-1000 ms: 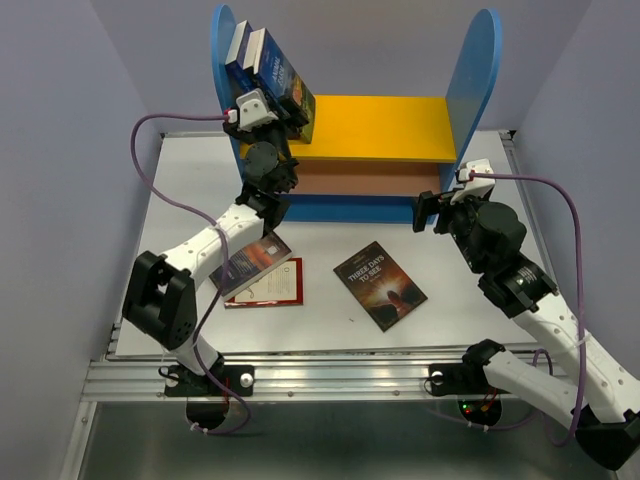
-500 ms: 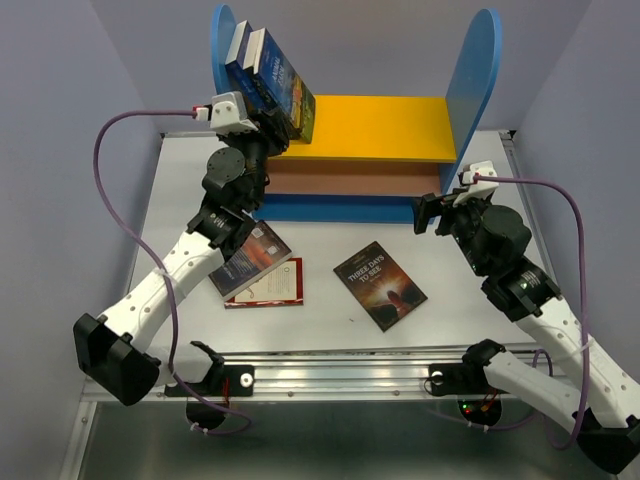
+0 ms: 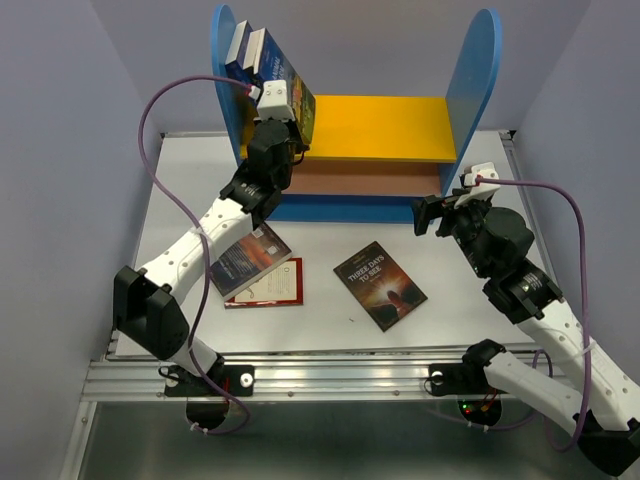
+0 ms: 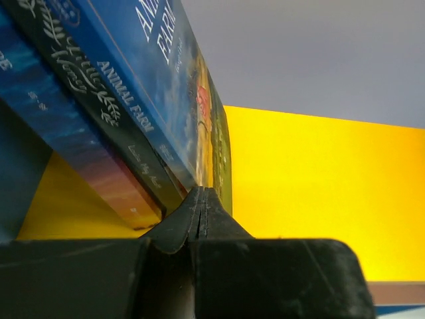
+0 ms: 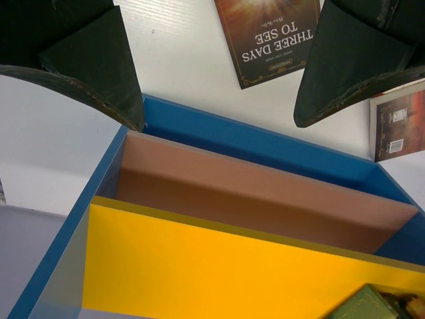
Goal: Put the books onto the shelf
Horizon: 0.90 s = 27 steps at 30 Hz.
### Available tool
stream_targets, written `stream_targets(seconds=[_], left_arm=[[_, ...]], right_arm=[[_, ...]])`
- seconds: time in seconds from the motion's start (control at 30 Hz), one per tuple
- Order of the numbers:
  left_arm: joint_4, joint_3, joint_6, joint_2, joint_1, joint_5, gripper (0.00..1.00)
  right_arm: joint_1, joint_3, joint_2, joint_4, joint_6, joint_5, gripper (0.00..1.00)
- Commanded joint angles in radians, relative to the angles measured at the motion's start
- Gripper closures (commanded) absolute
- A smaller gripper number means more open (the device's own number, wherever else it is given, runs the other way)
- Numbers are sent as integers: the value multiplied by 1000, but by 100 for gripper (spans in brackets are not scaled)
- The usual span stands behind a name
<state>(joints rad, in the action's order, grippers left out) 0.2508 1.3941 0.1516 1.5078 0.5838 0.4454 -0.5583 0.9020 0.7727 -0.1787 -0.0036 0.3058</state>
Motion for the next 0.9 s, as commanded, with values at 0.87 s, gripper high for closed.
stream_targets(seconds=[0.87], left_arm=[[-96, 141, -73, -130, -6, -57, 71]], right_arm=[[-6, 6, -24, 41, 1, -14, 0]])
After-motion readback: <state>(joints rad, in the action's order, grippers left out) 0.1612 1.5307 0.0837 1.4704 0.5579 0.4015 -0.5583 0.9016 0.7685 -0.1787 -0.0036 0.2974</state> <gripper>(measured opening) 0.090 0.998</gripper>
